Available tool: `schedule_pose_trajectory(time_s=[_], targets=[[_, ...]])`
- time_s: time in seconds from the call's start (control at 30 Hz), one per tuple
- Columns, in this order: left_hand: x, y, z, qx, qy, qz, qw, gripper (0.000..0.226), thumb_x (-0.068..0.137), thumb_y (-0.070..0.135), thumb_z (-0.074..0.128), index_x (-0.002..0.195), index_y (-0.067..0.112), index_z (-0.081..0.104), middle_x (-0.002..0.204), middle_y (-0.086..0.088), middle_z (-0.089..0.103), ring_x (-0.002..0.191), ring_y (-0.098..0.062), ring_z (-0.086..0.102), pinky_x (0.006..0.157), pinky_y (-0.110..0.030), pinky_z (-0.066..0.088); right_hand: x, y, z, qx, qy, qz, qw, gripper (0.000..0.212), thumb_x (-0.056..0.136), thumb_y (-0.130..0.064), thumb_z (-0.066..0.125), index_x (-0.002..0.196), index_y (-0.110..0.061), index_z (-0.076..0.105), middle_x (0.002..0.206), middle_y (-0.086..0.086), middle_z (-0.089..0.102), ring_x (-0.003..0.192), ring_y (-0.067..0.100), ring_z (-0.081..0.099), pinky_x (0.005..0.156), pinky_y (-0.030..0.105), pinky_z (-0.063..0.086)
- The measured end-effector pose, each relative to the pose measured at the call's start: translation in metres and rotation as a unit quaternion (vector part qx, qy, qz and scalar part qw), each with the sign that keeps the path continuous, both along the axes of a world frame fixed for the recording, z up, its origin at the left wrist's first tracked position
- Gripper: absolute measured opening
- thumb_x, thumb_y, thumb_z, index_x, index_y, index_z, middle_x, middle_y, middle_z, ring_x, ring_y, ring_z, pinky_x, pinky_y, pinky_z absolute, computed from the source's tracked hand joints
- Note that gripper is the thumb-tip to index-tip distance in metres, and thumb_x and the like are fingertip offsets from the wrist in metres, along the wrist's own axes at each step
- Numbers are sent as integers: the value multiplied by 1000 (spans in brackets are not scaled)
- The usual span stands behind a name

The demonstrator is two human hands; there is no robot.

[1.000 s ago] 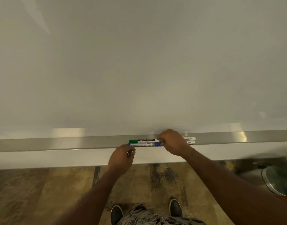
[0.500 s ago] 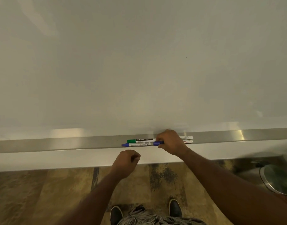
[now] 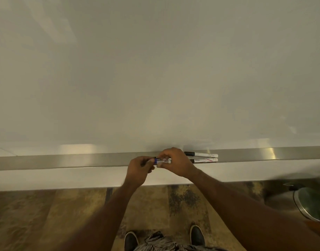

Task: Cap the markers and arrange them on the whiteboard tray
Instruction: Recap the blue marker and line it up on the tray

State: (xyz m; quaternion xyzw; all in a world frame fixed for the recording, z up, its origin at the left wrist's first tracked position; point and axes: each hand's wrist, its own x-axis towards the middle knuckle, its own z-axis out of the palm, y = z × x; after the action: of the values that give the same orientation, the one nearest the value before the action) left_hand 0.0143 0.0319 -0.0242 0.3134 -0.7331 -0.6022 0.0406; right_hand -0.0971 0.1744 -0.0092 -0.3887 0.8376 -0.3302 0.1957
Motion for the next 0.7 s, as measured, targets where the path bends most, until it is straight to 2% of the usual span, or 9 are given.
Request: schedule_pose_trajectory(time_s=[0.03, 0.1, 0.17, 0.2, 0.33, 0.43, 0.53, 0.6, 0.7], targets=[[3, -6, -1, -18, -3, 18, 1000, 13, 92, 19, 59, 91, 15, 71, 72, -1, 72, 66, -13, 67, 66, -25, 58, -1, 0, -1, 9, 15, -2, 1000, 20, 84, -31, 71, 98, -17, 71, 94, 2, 72, 80, 8, 53, 67, 11, 35], [8, -17, -5, -39, -10, 56, 998, 11, 92, 22, 58, 88, 21, 68, 72, 1, 71, 68, -17, 66, 68, -29, 57, -4, -1, -5, 47, 61, 13, 997, 16, 90, -24, 62, 100, -14, 71, 97, 6, 71, 87, 17, 55, 72, 23, 43], [13, -27, -7, -27, -13, 87, 996, 12, 92, 22, 58, 93, 18, 69, 74, 0, 71, 69, -17, 65, 67, -26, 57, -7, -4, -7, 97, 99, 44, 989, 19, 93, -18, 56, 103, -12, 70, 102, 7, 70, 95, 23, 56, 82, 36, 48], [14, -31, -8, -21, -14, 93, 995, 14, 92, 21, 58, 95, 15, 69, 75, -2, 71, 69, -16, 65, 66, -24, 56, -7, -6, -7, 115, 115, 57, 985, 21, 94, -17, 53, 104, -12, 71, 104, 8, 70, 97, 24, 56, 83, 38, 48], [16, -37, -8, -30, -20, 80, 996, 15, 94, 21, 56, 95, 14, 69, 75, -3, 71, 69, -16, 64, 66, -24, 55, -6, -15, -9, 172, 197, 107, 959, 22, 94, -17, 51, 105, -12, 71, 104, 8, 68, 95, 25, 56, 80, 39, 49], [15, -39, -8, -40, -20, 74, 996, 16, 94, 21, 54, 86, 21, 68, 71, 1, 69, 67, -16, 62, 63, -22, 54, -10, -18, -8, 209, 242, 126, 939, 21, 93, -17, 53, 107, -10, 68, 103, 11, 67, 94, 28, 59, 79, 39, 50], [14, -42, -9, -44, -23, 67, 997, 18, 94, 21, 54, 86, 20, 70, 73, -3, 71, 70, -21, 65, 68, -30, 56, -13, -21, -8, 242, 259, 137, 925, 22, 92, -15, 53, 108, -10, 67, 103, 12, 67, 94, 31, 60, 80, 40, 50], [13, -44, -9, -44, -20, 67, 997, 19, 94, 20, 54, 83, 24, 68, 76, -7, 72, 76, -26, 68, 73, -37, 57, -13, -21, -9, 249, 266, 139, 921, 23, 92, -14, 52, 109, -10, 66, 104, 12, 66, 95, 31, 60, 81, 40, 51], [12, -46, -9, -54, -25, 71, 996, 17, 94, 22, 53, 88, 21, 70, 75, 0, 71, 76, -23, 68, 75, -38, 58, -14, -17, -10, 209, 251, 129, 936, 26, 90, -17, 52, 110, -10, 66, 105, 11, 66, 98, 29, 58, 82, 41, 51]])
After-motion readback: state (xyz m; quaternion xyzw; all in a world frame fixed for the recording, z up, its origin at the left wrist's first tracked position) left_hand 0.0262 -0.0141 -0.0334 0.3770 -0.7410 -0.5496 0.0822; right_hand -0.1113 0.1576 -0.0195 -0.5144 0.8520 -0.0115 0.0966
